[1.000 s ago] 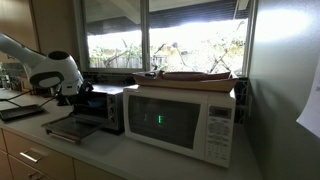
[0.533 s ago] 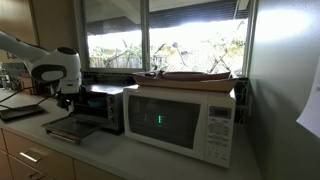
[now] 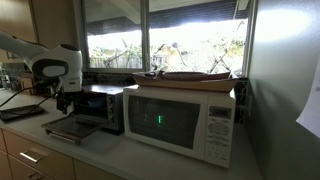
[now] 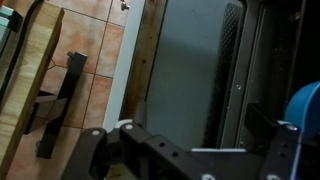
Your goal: Open the toaster oven then put the blue bowl inside the oven.
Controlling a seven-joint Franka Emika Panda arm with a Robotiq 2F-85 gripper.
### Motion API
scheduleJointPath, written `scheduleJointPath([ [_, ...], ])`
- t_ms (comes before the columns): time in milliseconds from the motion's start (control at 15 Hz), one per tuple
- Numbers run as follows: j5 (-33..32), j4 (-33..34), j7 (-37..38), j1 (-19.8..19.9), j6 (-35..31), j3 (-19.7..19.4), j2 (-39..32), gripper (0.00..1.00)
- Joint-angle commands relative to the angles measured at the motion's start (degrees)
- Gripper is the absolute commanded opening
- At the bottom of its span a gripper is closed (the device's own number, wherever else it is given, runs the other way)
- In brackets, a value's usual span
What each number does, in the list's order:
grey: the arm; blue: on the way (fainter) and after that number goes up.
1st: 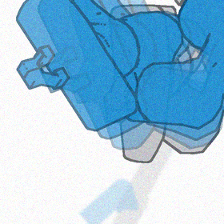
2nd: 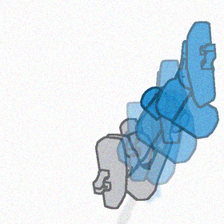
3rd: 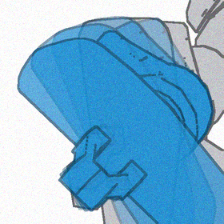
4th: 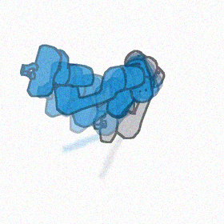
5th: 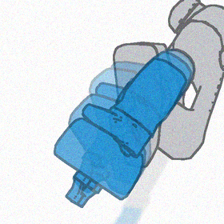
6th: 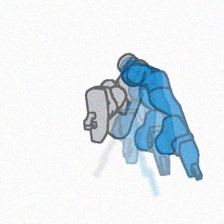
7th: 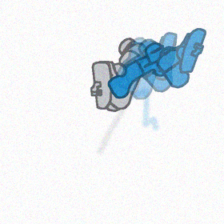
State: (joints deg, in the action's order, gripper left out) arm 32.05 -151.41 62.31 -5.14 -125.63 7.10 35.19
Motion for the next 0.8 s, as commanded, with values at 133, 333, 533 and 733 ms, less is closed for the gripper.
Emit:
scheduleJointPath([
  [133,0.13,0.39,-2.95,-0.21,1.27,-0.31,0.37,1.00],
  [333,-5.37,1.23,-10.53,0.66,4.68,-1.17,3.52,1.00],
  [533,-9.48,3.13,-16.12,1.46,8.49,-1.11,7.01,1.00],
  [733,-12.34,5.44,-21.71,1.58,11.73,-0.39,9.73,1.00],
])
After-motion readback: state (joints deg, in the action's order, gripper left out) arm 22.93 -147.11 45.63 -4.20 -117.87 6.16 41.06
